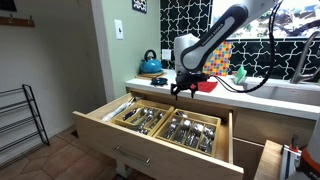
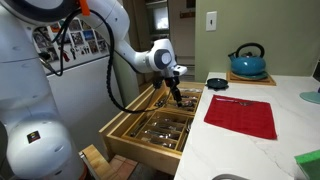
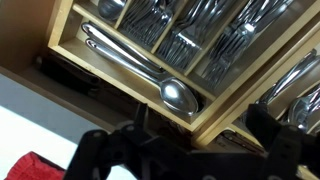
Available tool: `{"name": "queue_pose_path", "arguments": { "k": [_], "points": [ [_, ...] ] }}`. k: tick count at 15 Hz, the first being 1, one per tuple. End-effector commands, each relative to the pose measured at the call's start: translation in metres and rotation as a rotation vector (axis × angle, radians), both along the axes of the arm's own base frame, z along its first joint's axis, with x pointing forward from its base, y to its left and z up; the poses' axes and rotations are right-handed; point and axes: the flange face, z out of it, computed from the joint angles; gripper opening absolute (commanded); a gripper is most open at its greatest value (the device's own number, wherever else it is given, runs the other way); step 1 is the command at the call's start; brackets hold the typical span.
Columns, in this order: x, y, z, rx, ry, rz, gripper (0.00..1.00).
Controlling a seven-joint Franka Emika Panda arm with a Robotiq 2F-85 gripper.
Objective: Put one silver spoon from the right side of the open drawer on the red towel
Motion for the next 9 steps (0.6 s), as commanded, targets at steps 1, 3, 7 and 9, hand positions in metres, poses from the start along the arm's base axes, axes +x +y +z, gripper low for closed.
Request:
{"name": "queue_pose_path", "arguments": {
  "k": [1, 3, 7, 9],
  "points": [
    [0.0, 0.0, 0.001, 0.0, 0.0, 0.0, 1.0],
    [0.003, -0.002, -0.004, -0.008, 0.021, 0.0, 1.0],
    [0.018, -0.01, -0.03, -0.013, 0.042, 0.01, 1.0],
    [0.024, -0.017, -0.047, -0.03, 0.059, -0.006, 1.0]
  ]
}}
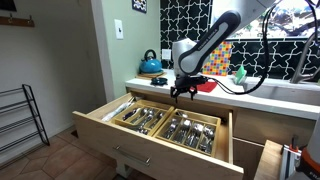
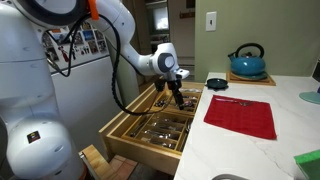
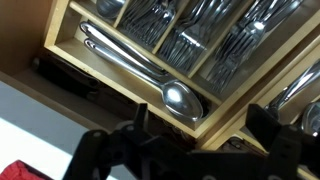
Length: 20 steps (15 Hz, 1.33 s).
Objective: Put one silver spoon from the right side of the open drawer on the red towel
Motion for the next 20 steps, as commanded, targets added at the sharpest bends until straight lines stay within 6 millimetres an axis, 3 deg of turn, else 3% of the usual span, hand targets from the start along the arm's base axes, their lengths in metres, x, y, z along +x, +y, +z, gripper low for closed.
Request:
{"name": "queue_pose_path", "arguments": {
  "k": [1, 11, 14, 16, 17, 18, 20],
  "points": [
    [0.017, -0.013, -0.032, -0.038, 0.019, -0.001, 1.0],
    [0.056, -0.026, -0.079, -0.083, 0.021, 0.026, 0.99],
    [0.067, -0.025, -0.089, -0.091, 0.02, 0.025, 0.82],
    [0.074, -0.022, -0.095, -0.097, 0.019, 0.026, 0.81],
    [0.076, -0.02, -0.098, -0.1, 0.019, 0.031, 0.73],
    [0.079, -0.019, -0.101, -0.106, 0.02, 0.032, 0.76],
    [0.083, -0.017, -0.105, -0.11, 0.025, 0.034, 0.66]
  ]
}}
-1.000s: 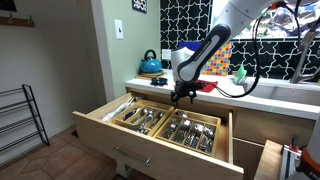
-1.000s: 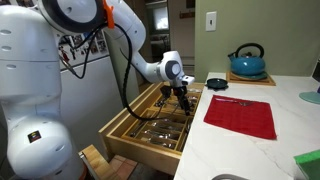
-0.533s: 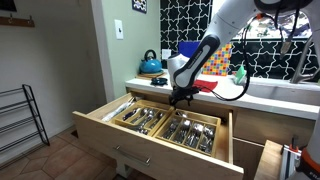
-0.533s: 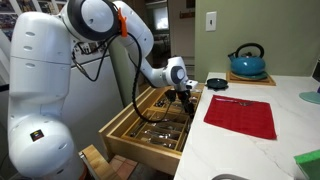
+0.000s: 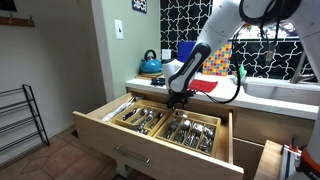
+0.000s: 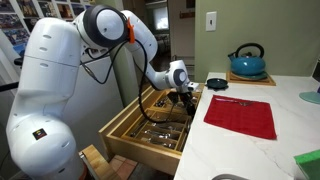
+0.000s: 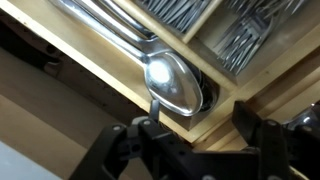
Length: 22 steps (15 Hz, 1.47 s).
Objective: Put one silver spoon from the right side of the open drawer on the red towel
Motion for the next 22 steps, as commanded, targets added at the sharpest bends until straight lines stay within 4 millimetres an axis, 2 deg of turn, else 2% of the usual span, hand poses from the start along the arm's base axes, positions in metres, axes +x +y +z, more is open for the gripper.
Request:
{"name": "queue_pose_path", "arguments": {
  "k": [1, 2, 4, 5, 7, 9, 16, 18, 21, 22],
  "points": [
    [0.011, 0.004, -0.013, -0.01, -0.003, -0.007, 0.6],
    [0.012, 0.004, -0.015, -0.013, -0.002, -0.007, 0.5],
    [0.014, 0.005, -0.016, -0.018, -0.002, -0.007, 0.47],
    [0.015, 0.006, -0.015, -0.019, -0.004, -0.007, 0.34],
    [0.016, 0.007, -0.015, -0.021, -0.005, -0.009, 0.32],
    [0.016, 0.007, -0.013, -0.024, -0.007, -0.011, 0.24],
    [0.008, -0.001, -0.011, -0.013, 0.005, -0.033, 0.5],
    [0.005, 0.001, -0.01, -0.006, 0.008, -0.039, 0.47],
    [0.001, 0.0, -0.011, 0.0, 0.019, -0.051, 0.51],
    [0.0, 0.0, -0.011, 0.0, 0.025, -0.055, 0.45]
  ]
}}
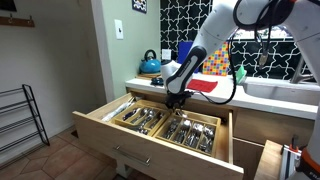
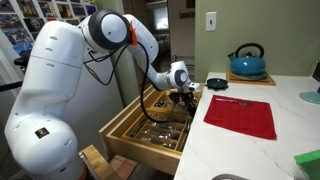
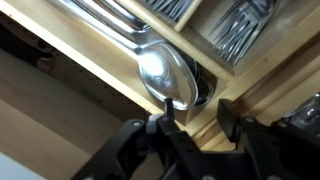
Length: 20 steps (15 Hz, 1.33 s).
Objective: Put one silver spoon from the right side of the open drawer on the red towel
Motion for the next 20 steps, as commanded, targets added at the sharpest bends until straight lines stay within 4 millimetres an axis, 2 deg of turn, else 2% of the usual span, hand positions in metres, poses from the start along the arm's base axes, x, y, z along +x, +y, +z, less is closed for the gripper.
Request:
{"name": "queue_pose_path", "arguments": {
  "k": [1, 3, 5, 8, 9, 10, 11, 12, 13, 14, 20],
  "points": [
    [-0.014, 0.0, -0.004, 0.016, 0.029, -0.034, 0.4],
    [-0.016, -0.001, -0.003, 0.017, 0.036, -0.044, 0.32],
    [-0.021, -0.002, -0.004, 0.018, 0.047, -0.054, 0.37],
    [-0.023, -0.005, -0.008, 0.013, 0.058, -0.065, 0.4],
    [-0.023, -0.005, -0.01, 0.015, 0.059, -0.068, 0.36],
    [-0.024, -0.006, -0.012, 0.016, 0.059, -0.071, 0.22],
    [-0.025, -0.006, -0.013, 0.017, 0.06, -0.076, 0.12],
    [-0.025, -0.007, -0.013, 0.016, 0.059, -0.078, 0.11],
    [-0.025, -0.007, -0.012, 0.01, 0.057, -0.08, 0.04],
    [-0.025, -0.007, -0.011, 0.008, 0.056, -0.08, 0.01],
    [-0.025, -0.001, 0.009, -0.029, 0.043, -0.07, 0.02]
  ]
}}
